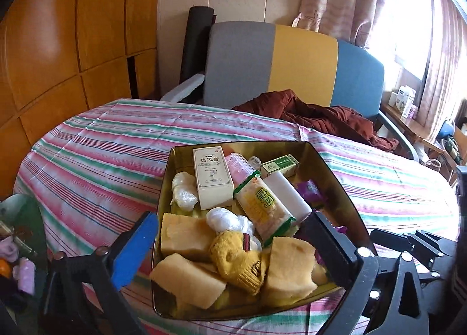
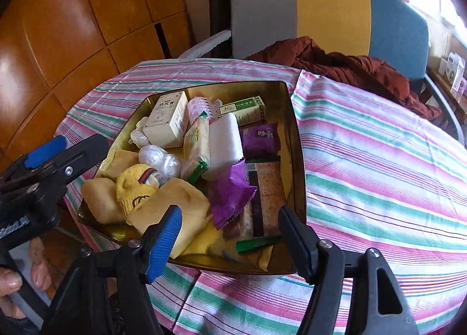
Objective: Organize objects
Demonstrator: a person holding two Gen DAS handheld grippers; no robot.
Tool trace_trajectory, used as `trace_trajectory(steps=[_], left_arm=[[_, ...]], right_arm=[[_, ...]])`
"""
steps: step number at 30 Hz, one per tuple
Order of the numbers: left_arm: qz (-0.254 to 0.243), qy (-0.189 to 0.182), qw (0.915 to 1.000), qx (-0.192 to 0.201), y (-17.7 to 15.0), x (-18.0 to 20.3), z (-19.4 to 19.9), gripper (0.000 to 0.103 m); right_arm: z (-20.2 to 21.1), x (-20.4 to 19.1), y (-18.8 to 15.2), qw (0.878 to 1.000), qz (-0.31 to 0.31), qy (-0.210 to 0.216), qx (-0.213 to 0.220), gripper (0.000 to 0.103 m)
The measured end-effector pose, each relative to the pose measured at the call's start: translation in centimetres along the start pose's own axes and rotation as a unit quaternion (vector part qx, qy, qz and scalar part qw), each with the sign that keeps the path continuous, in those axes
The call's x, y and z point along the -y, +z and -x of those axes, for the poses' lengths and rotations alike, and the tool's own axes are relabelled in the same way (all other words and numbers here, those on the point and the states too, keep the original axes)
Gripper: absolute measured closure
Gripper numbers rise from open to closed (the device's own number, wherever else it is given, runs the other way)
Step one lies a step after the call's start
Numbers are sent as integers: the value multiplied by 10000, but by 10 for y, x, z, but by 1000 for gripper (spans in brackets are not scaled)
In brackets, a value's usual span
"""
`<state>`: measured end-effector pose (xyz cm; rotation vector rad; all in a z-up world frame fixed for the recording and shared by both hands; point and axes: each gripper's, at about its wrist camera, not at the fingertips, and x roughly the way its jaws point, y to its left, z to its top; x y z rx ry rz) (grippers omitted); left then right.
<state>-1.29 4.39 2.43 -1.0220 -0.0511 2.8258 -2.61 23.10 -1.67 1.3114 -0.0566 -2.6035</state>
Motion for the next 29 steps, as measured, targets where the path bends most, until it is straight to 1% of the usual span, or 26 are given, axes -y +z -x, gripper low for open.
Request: trace_trajectory(steps=[1,3,7,10,12,14,17,21,25,29], left_arm=[[-12,-15,10000,5,-1,1,3,0],[-28,2,10000,3,-3,1,6,0],[-39,102,9999,-5,-7,4,12,0],[13,212,9998,-17,-9,4,15,0],[-62,391,9992,31,-12,7,17,0],[-91,476,9988,116,-15,10,21,0],[21,399,9991,120,-19,8,23,0],[191,439,9988,76,-22,3,22,0],[229,517,9982,221,-25,0,25,0],[248,538,9980,211,-25,-2,25,0]], right_arm=[[2,-2,-1,10000,29,-69,46,31],[5,-4,-3,9996,63,-217,141,26],[13,-2,-7,9982,-38,-477,357,24],[17,3,-8,9974,-178,-554,419,23],[18,5,-9,9971,-209,-593,427,22],[18,5,-10,9970,-217,-613,408,22],[17,3,-12,9973,-191,-606,363,22],[17,-2,-14,9975,-104,-610,349,22],[17,-4,-15,9974,-67,-636,340,22],[17,-5,-15,9973,-69,-642,360,22]])
